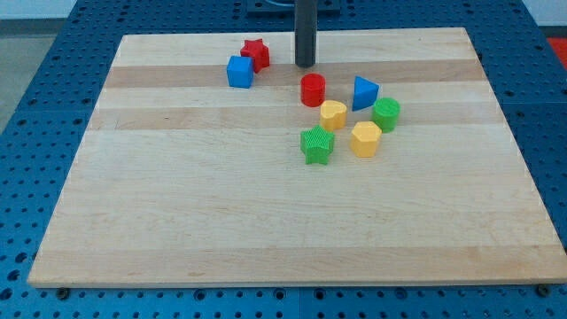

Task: Push the red star slightly down along with the cube

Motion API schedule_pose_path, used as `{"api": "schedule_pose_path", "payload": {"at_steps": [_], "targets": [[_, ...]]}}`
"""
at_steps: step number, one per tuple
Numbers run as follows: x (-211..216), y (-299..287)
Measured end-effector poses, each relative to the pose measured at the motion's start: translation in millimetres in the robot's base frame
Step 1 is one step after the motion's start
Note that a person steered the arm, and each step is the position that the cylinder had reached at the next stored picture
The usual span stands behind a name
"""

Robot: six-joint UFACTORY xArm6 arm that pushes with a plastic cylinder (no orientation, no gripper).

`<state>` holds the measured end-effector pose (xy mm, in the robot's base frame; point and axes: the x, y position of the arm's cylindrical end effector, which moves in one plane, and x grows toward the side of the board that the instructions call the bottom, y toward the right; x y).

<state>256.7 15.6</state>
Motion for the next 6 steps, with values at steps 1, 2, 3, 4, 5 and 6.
{"api": "schedule_pose_path", "payload": {"at_steps": [1, 2, 3, 4, 5, 6], "targets": [[-23.7, -7.4], [-40.8, -28.7], [-43.0, -55.8], [-43.0, -74.7], [-40.2, -76.7], [-30.3, -76.7]]}}
